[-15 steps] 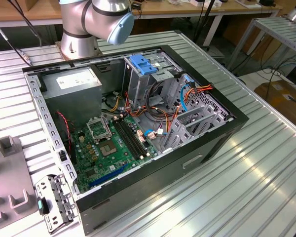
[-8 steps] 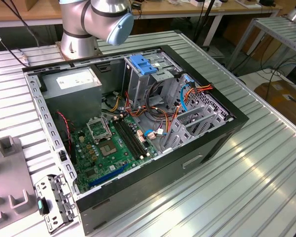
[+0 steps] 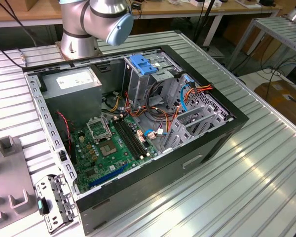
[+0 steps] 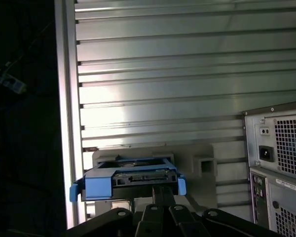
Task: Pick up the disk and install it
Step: 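Reach for the disk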
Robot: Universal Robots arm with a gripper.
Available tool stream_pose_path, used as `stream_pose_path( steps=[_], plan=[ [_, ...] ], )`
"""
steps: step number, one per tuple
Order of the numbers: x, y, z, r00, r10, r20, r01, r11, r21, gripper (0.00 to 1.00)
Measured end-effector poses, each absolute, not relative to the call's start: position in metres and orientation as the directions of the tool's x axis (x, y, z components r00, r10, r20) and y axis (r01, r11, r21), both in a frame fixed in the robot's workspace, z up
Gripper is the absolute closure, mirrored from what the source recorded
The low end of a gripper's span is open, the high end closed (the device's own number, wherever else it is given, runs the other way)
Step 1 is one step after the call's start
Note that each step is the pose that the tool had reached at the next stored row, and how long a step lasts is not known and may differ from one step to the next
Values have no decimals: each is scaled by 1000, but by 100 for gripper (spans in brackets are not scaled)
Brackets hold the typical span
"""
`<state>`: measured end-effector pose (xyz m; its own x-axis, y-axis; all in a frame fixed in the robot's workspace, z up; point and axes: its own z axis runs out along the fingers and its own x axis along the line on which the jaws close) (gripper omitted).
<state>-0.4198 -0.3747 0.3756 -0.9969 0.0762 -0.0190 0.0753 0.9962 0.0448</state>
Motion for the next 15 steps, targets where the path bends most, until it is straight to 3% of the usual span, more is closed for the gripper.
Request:
stream_pose_path(
  steps=[15],
  plan=[
    [-458,-372,375,-997,76,-19,75,996,45,89]
  ],
)
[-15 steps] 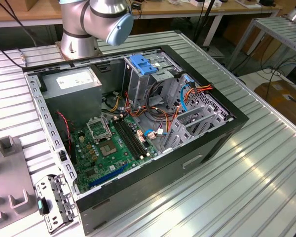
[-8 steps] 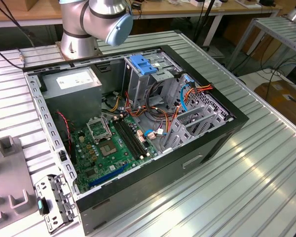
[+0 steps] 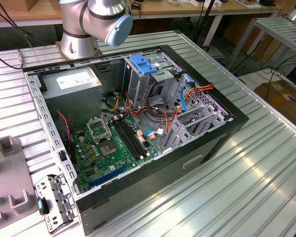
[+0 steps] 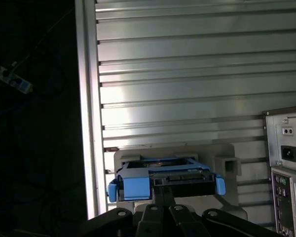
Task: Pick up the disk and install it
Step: 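Reach for the disk, then pick up the disk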
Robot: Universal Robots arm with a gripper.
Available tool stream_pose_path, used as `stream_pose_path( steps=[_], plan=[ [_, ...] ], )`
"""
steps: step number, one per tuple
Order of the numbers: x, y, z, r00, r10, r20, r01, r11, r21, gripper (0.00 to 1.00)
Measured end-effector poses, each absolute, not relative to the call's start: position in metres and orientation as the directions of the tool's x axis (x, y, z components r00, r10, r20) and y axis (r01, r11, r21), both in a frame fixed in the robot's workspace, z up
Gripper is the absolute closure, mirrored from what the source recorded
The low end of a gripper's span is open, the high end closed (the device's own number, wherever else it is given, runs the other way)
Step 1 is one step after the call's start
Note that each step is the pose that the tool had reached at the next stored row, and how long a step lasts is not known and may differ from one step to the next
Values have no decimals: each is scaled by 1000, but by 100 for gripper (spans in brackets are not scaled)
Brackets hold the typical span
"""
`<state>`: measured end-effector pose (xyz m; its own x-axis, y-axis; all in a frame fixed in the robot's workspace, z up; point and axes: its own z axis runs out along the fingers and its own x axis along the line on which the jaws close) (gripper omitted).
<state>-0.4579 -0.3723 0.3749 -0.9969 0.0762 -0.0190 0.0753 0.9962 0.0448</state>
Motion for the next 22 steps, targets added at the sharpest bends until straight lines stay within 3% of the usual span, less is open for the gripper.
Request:
stream_pose_path(
  steps=[22],
  plan=[
    [-471,-372,374,-997,76,-19,75,996,45,89]
  ],
)
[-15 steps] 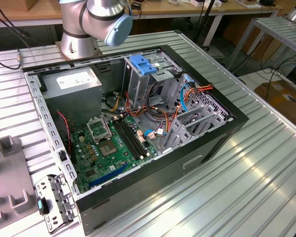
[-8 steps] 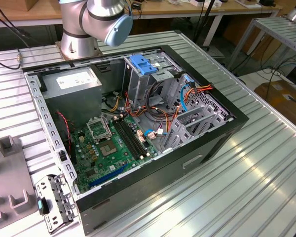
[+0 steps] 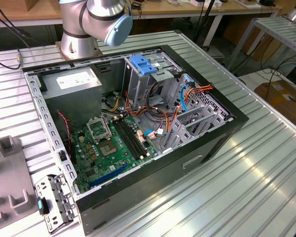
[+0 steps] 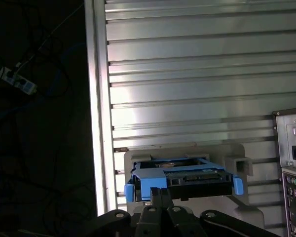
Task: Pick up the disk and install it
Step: 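Pick up the disk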
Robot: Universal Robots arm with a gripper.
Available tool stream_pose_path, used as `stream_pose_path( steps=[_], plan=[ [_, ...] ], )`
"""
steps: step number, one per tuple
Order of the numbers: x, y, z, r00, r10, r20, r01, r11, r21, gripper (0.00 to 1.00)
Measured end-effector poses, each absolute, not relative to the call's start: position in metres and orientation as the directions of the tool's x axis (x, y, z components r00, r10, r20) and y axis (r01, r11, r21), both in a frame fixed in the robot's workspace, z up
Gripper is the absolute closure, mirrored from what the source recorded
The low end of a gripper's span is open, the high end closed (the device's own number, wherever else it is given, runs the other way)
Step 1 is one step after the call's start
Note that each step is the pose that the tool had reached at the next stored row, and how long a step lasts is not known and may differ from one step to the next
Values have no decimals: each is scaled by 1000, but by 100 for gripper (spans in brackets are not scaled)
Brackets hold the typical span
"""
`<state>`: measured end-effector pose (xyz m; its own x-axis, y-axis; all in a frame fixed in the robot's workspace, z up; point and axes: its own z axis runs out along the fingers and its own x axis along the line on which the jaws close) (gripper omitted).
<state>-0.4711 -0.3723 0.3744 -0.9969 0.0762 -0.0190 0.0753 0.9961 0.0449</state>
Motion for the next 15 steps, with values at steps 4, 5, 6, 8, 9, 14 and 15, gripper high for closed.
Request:
stream_pose_path(
  steps=[4,5,6,8,9,14,15],
  plan=[
    [-471,-372,374,-1000,3,-19,2,999,45,89],
    [-471,-372,374,-1000,-14,-19,-14,999,44,89],
    [-471,-372,374,-999,-32,-19,-33,998,44,89],
    [-471,-372,374,-998,-61,-19,-62,997,43,89],
    [-471,-372,374,-997,-74,-19,-75,996,42,89],
    [-471,-372,374,-985,-174,-18,-175,984,37,89],
    [-471,-372,373,-981,-193,-18,-194,980,37,89]
  ],
)
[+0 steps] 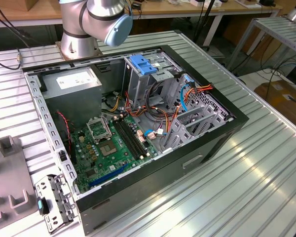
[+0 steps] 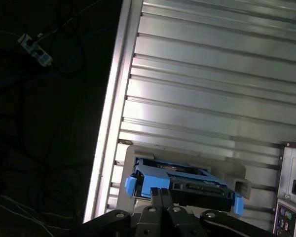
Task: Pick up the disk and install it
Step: 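Pick up the disk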
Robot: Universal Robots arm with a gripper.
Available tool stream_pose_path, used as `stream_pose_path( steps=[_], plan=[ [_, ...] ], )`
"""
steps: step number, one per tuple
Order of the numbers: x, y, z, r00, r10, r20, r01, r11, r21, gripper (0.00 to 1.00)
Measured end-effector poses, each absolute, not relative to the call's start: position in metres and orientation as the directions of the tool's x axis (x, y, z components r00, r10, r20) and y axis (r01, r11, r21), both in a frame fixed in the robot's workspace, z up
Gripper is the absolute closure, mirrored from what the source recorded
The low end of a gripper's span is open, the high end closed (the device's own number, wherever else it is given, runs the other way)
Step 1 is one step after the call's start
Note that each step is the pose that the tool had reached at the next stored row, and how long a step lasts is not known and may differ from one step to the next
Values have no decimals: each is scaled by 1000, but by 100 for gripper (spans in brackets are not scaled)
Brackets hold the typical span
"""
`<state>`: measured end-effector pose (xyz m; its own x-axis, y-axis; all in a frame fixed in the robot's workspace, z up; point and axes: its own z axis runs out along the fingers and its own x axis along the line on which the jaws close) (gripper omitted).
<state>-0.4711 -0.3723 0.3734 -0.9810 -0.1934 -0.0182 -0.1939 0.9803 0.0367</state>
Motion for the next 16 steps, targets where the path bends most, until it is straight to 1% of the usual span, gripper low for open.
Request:
stream_pose_path(
  steps=[16],
  plan=[
    [-471,-372,371,-875,-484,-13,-485,874,22,89]
  ],
)
